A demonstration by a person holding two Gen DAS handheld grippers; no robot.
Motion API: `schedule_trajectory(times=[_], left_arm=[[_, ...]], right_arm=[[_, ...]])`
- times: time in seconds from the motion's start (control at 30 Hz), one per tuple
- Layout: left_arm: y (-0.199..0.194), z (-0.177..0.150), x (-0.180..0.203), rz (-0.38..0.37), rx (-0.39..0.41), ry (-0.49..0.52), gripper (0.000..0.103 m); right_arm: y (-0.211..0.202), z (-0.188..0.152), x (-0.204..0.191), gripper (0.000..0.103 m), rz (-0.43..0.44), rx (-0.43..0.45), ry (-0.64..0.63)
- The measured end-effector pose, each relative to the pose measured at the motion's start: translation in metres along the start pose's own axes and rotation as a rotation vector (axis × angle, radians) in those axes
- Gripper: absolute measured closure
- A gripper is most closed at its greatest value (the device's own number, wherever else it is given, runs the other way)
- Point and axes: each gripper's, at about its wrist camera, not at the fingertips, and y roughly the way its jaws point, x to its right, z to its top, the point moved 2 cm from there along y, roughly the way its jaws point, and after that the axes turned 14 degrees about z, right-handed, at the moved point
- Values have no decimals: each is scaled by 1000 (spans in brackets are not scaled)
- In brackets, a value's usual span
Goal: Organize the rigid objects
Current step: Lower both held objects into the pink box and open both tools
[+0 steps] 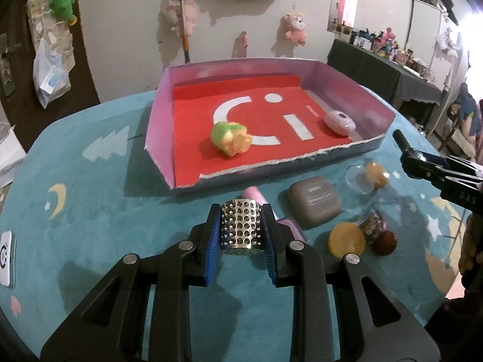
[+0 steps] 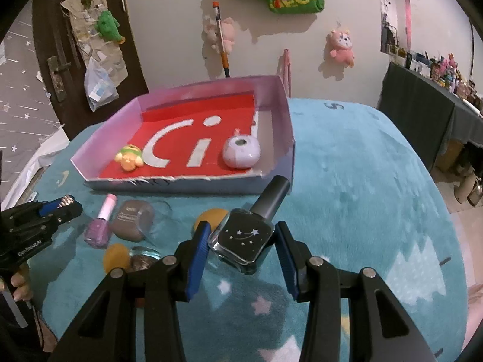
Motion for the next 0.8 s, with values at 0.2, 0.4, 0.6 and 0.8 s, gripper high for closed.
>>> schedule_trajectory(times=[0.2,0.4,0.6,0.8], left_arm=[[2,24,14,-58,19,27,79],[28,56,35,-87,8,88,79],[65,81,50,-135,-52,119,79],[82,88,63,-121,-76,167,79]], right_arm=[[2,21,-13,57,99,19,-49],[35,58,-23,57,159,-22,-157],[81,79,-29,57,207,-120,-262],[117,83,-26,57,224,-209,-295]])
